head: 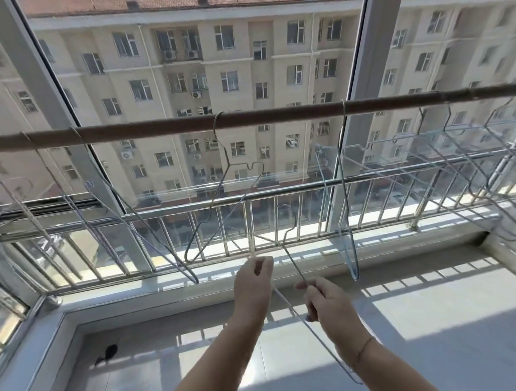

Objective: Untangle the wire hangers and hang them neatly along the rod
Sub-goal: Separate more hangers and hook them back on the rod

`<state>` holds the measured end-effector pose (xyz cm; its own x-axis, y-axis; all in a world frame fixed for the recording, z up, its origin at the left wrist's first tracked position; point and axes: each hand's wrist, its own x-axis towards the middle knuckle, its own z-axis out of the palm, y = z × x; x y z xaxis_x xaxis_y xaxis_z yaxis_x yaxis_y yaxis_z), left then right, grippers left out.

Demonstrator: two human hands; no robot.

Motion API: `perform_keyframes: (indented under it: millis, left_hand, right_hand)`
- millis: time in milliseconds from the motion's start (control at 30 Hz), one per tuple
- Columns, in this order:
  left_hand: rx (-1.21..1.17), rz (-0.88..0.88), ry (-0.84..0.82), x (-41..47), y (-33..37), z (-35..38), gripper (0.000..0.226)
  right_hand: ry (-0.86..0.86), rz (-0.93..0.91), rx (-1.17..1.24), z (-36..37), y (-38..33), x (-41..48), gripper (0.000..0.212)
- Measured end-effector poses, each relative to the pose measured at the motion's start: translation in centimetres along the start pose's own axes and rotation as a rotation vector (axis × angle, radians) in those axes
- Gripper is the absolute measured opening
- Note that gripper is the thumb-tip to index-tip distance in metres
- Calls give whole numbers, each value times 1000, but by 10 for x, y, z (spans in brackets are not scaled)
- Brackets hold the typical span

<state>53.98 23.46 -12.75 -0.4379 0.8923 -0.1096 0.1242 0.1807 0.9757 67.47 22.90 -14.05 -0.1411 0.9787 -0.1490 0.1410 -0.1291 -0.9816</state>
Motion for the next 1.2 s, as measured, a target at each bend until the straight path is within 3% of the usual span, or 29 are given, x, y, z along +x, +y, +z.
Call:
perform_keyframes:
  millis: [133,500,733,1200]
  left_hand:
    - [-228,51,-120,-22,32,14,14]
    - [-385,109,-210,-8,109,-3,14]
    - [-433,150,-138,20,142,-17,16]
    - [-318,112,-24,42,131,-33,18]
  right_hand:
    - [21,-82,104,15,-27,-8,25]
    - [142,-363,189,36,-94,-3,21]
    - [143,-459,154,52,-131,25,23]
    - [65,-420,22,69,-127,43,25]
